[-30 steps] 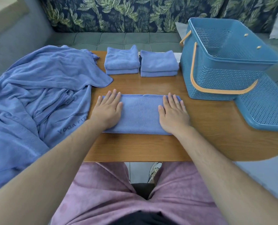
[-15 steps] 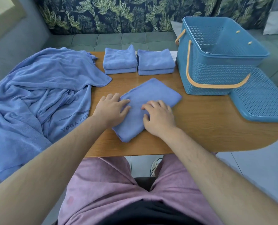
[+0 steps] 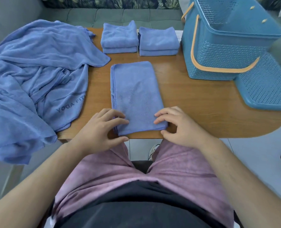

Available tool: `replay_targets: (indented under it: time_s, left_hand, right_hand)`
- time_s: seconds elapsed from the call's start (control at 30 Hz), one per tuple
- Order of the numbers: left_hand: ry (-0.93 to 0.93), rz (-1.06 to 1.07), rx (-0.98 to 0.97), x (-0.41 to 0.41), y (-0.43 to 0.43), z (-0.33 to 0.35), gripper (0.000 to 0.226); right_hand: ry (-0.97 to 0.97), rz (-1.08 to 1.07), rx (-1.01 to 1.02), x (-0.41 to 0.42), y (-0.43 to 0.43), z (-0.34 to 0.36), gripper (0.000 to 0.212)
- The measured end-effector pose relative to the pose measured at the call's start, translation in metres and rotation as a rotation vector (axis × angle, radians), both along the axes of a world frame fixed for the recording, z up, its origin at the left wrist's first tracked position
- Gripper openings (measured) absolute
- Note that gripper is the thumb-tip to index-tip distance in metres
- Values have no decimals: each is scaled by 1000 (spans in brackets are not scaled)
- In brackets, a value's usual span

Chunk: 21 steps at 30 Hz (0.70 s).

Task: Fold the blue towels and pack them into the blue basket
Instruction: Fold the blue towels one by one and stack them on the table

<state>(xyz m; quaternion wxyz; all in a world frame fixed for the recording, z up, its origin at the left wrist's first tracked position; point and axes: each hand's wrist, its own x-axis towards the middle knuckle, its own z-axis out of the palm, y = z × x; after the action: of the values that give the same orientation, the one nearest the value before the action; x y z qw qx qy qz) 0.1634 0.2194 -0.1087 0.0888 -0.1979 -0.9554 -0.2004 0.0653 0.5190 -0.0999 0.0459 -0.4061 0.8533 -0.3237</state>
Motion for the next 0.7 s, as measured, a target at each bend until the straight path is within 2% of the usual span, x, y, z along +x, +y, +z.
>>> replay_targets:
  time_s: [0.1, 0.2, 0.3, 0.43, 0.5, 0.6, 0.7]
  left_hand:
    - [-29, -15, -23, 6, -9, -7, 53]
    - [8, -17, 6, 14, -13, -12, 40]
    - [71, -19, 47, 24, -13, -12, 20]
    - [-3, 14, 123, 28, -10, 4, 18]
    - [-49, 84, 226, 30, -6, 18, 16]
    - [-110, 239, 505, 23, 1, 43, 8]
    - [-213, 294, 751, -2, 1, 65, 11]
  right_hand:
    - [-42, 51, 23, 5, 7, 0, 47]
    - [-59, 90, 26, 15, 11, -5, 52]
    - [25, 93, -6, 25, 12, -10, 47]
    - [131, 84, -95, 31, 8, -5, 22]
    - [79, 13, -158, 33, 7, 6, 21]
    - [-68, -105, -217, 27, 3, 32, 24]
    - [-204, -193, -297, 3, -10, 52, 16]
